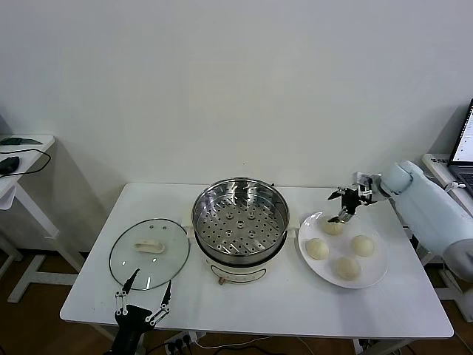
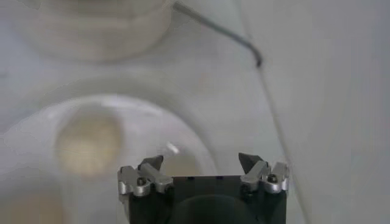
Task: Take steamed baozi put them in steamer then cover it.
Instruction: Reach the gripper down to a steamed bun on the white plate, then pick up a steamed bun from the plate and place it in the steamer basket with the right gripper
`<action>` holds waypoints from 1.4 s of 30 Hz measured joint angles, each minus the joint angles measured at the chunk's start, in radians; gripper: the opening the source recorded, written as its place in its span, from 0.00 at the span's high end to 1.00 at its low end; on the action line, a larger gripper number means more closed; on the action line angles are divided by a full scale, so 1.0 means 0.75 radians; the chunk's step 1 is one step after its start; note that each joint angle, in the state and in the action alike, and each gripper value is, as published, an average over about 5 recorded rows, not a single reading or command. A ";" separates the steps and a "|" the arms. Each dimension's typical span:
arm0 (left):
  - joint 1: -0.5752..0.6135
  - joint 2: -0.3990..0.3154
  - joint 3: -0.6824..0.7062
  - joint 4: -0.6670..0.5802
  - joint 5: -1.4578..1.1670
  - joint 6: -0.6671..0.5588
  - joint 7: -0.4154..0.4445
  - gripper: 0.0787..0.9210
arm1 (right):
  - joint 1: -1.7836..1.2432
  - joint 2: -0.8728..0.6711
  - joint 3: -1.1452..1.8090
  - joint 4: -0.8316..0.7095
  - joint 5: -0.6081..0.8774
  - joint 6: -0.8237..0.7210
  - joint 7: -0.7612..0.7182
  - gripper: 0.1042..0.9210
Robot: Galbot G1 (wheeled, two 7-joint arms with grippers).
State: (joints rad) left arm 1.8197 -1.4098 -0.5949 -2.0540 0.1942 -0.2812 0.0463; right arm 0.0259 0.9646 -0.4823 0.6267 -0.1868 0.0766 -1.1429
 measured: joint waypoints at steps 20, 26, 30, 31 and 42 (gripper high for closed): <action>0.003 -0.013 0.002 0.025 0.002 -0.008 -0.014 0.12 | 0.034 0.151 -0.066 -0.196 -0.241 0.059 0.001 0.14; 0.001 -0.015 0.000 0.029 0.002 -0.008 -0.018 0.12 | 0.036 0.170 -0.073 -0.224 -0.254 0.068 0.009 0.22; 0.001 -0.016 -0.004 0.032 0.002 -0.009 -0.021 0.12 | 0.037 0.178 -0.078 -0.231 -0.256 0.075 0.013 0.29; 0.001 -0.016 -0.005 0.031 0.002 -0.009 -0.021 0.12 | 0.037 0.178 -0.079 -0.231 -0.256 0.077 0.013 0.30; -0.005 -0.016 -0.008 0.027 0.002 -0.007 -0.026 0.12 | 0.083 0.125 -0.117 -0.132 -0.251 0.184 0.002 0.35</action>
State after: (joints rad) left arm 1.8161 -1.4220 -0.6008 -2.0336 0.1959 -0.2866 0.0271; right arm 0.0884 1.0585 -0.5704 0.5279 -0.3748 0.2149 -1.1416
